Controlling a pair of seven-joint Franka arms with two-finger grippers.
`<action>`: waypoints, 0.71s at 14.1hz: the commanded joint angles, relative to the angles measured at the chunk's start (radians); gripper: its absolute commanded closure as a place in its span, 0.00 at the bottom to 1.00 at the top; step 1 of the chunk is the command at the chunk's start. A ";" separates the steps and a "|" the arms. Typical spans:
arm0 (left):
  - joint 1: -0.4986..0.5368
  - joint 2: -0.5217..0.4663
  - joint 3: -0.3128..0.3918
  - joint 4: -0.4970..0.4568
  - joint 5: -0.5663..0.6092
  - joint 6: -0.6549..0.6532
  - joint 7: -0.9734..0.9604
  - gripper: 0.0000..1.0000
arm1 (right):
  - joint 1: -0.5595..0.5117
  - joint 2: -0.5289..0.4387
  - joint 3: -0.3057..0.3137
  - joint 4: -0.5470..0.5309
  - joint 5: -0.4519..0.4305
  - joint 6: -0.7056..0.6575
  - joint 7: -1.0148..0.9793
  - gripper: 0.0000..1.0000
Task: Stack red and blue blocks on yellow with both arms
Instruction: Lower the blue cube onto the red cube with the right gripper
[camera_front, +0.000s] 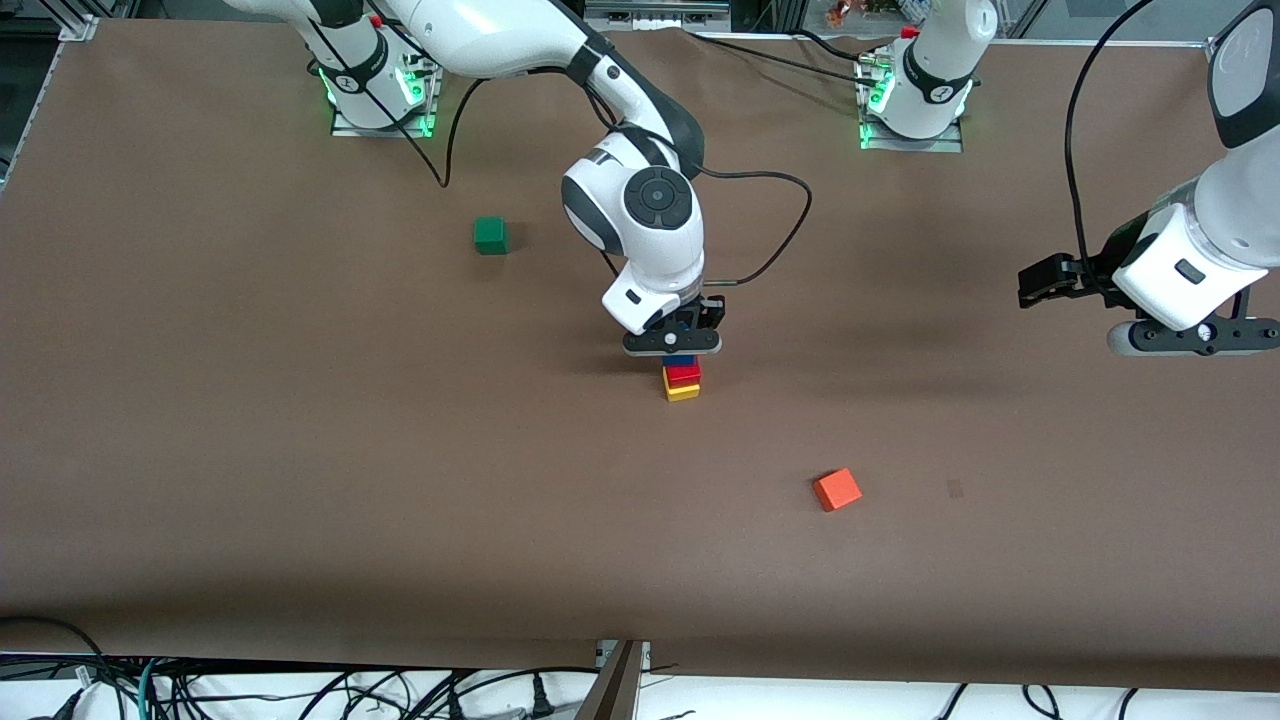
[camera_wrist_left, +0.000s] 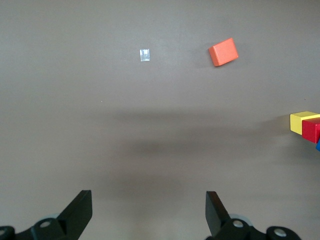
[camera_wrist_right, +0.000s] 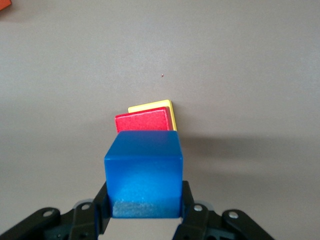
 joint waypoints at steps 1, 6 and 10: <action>-0.009 0.015 0.001 0.033 0.006 -0.012 -0.016 0.00 | 0.007 0.024 -0.004 0.038 -0.015 0.005 0.012 0.70; -0.009 0.016 0.001 0.033 0.006 -0.010 -0.016 0.00 | 0.007 0.022 -0.006 0.038 -0.015 0.005 0.013 0.21; -0.009 0.016 0.000 0.033 0.005 -0.009 -0.016 0.00 | 0.003 0.022 -0.006 0.049 -0.015 0.004 0.015 0.11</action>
